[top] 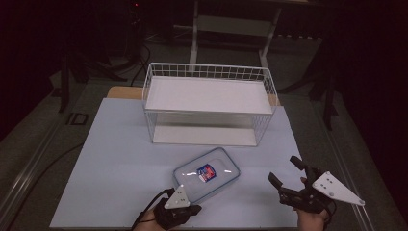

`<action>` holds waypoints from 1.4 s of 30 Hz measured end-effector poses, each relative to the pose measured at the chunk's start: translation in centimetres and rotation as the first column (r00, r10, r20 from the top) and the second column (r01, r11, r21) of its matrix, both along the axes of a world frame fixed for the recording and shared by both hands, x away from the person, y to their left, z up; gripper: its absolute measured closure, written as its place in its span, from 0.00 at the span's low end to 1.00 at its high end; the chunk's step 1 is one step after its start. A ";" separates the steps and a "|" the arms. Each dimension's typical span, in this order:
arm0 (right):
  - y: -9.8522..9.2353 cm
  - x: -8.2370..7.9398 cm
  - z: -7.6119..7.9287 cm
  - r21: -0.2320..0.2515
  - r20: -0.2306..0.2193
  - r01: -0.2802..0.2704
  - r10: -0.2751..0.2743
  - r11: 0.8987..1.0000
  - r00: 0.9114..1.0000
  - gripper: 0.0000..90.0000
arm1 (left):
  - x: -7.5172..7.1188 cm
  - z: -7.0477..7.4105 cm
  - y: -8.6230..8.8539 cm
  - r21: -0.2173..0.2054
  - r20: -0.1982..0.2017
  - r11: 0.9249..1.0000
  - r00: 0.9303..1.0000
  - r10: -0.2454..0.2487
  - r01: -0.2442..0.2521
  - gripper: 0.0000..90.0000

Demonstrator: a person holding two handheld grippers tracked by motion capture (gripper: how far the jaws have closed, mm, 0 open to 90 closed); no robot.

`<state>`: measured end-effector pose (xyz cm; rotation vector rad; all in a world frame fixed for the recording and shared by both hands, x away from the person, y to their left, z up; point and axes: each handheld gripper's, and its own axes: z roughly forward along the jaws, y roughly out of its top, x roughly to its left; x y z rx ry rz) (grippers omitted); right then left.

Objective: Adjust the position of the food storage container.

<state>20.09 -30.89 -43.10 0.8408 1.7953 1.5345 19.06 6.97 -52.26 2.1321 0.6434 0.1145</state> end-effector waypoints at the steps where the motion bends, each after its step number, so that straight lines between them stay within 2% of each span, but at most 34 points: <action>1: 0.0 0.0 0.0 0.000 -0.001 0.000 0.000 1.000 1.000 0.12 | 0.0 0.0 0.0 0.000 0.000 1.000 1.000 0.000 0.000 1.00; 3: 0.0 0.0 0.0 0.002 -0.003 -0.001 0.001 1.000 1.000 0.12 | 0.6 0.0 0.7 0.001 -0.014 0.999 0.999 0.032 -0.032 1.00; 7: 0.0 0.0 0.0 0.000 -0.003 -0.001 0.001 1.000 1.000 0.12 | 1.1 -0.1 1.4 0.011 -0.027 0.998 0.998 0.064 -0.064 1.00; 9: 0.0 0.0 -0.1 0.001 -0.007 -0.003 0.003 1.000 1.000 0.12 | 1.3 -0.1 1.7 0.015 -0.028 0.998 0.997 0.067 -0.066 1.00; 14: 0.1 0.0 0.0 -0.002 -0.003 -0.005 0.005 1.000 1.000 0.12 | 1.9 -0.2 2.7 0.031 -0.024 0.993 0.993 0.111 -0.110 1.00; 15: 0.1 0.0 0.0 -0.002 -0.003 -0.007 0.007 1.000 1.000 0.12 | 2.2 -0.3 3.2 0.031 -0.019 0.991 0.991 0.131 -0.130 1.00; 18: 0.1 0.0 0.0 -0.002 -0.004 -0.007 0.007 1.000 1.000 0.12 | 2.6 -0.3 3.7 0.026 -0.020 0.989 0.989 0.144 -0.144 1.00; 20: 0.1 0.0 0.0 -0.002 -0.006 -0.008 0.008 1.000 1.000 0.12 | 3.2 -0.5 4.4 0.032 -0.019 0.986 0.986 0.167 -0.166 1.00; 27: 0.1 0.0 0.0 -0.001 -0.004 -0.011 0.011 1.000 1.000 0.12 | 4.1 -0.8 5.3 0.037 -0.026 0.977 0.977 0.211 -0.210 1.00; 30: 0.1 0.0 0.0 -0.001 -0.004 -0.010 0.010 1.000 1.000 0.12 | 4.3 -0.8 5.6 0.027 -0.033 0.979 0.978 0.205 -0.204 1.00; 33: 0.1 0.0 0.0 0.001 -0.006 -0.011 0.011 1.000 1.000 0.12 | 4.5 -0.9 6.0 0.028 -0.022 0.983 0.983 0.183 -0.182 1.00; 39: 0.3 0.1 -0.1 -0.003 -0.011 -0.014 0.014 1.000 1.000 0.12 | 4.0 0.0 7.5 0.026 -0.010 0.981 0.982 0.190 -0.190 1.00; 42: 0.3 0.1 -0.1 -0.002 -0.013 -0.012 0.012 1.000 1.000 0.12 | 3.8 0.5 8.3 -0.001 -0.011 0.980 0.980 0.201 -0.201 1.00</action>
